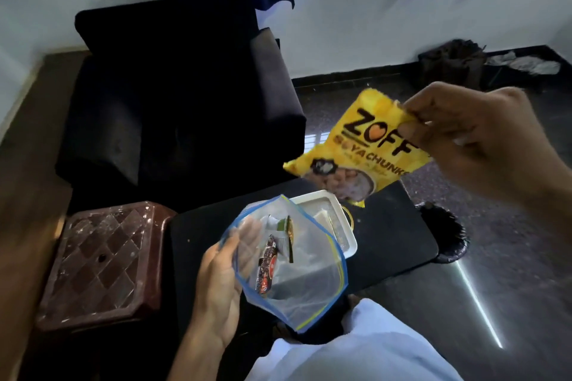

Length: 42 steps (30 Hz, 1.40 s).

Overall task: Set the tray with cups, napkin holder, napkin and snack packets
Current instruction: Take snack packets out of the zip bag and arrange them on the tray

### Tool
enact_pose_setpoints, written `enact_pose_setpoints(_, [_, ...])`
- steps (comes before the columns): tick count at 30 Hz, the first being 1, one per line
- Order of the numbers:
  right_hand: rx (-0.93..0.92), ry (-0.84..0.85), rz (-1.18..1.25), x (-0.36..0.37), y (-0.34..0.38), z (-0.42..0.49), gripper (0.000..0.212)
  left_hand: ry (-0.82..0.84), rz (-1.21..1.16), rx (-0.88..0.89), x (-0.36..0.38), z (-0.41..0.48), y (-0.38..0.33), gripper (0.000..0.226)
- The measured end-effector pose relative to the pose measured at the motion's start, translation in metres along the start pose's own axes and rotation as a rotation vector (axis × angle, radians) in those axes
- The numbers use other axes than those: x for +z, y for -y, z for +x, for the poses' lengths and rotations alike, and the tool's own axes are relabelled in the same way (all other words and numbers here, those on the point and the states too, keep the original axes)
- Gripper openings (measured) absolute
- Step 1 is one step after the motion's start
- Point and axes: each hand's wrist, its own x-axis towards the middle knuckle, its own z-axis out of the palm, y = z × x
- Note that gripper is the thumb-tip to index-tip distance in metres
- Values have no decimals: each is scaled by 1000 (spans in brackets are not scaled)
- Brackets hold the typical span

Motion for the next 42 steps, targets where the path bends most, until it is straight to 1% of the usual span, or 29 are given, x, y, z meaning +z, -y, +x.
enact_pose_setpoints(2, [98, -22, 40, 0, -22, -4, 6, -20, -5, 2, 5, 0, 9, 34])
enact_pose_setpoints(5, [229, -31, 82, 10, -69, -10, 7, -40, -23, 8, 17, -2, 21, 36])
enact_pose_setpoints(8, [368, -42, 46, 34, -132, -20, 6, -77, -61, 8, 38, -5, 31, 40])
enact_pose_setpoints(11, [566, -59, 36, 71, -204, -39, 6, -150, -119, 10, 61, -7, 39, 45])
enact_pose_setpoints(15, [812, -17, 22, 130, -299, -67, 12, -247, -189, -5, 99, -6, 56, 48])
enact_pose_setpoints(18, [993, -4, 55, 173, -349, -88, 14, -304, -238, -17, 126, -5, 72, 49])
enact_pose_setpoints(20, [1121, -21, 120, 198, -374, -101, 16, -330, -296, -31, 142, -5, 81, 51])
enact_pose_setpoints(24, [1375, -85, 291, 238, -404, -117, 19, -384, -354, -45, 162, -4, 91, 48])
enact_pose_setpoints(27, [1502, -121, 379, 261, -416, -121, 17, -418, -372, -57, 172, -3, 95, 48])
enact_pose_setpoints(33, [1754, -212, 562, 286, -418, -137, 26, -447, -371, -67, 186, -5, 101, 48])
enact_pose_setpoints(37, [1865, -253, 726, 289, -410, -160, 34, -455, -372, -72, 184, -5, 103, 48])
enact_pose_setpoints(42, [1922, -196, 865, 283, -398, -179, 46, -436, -354, -72, 174, -7, 103, 49])
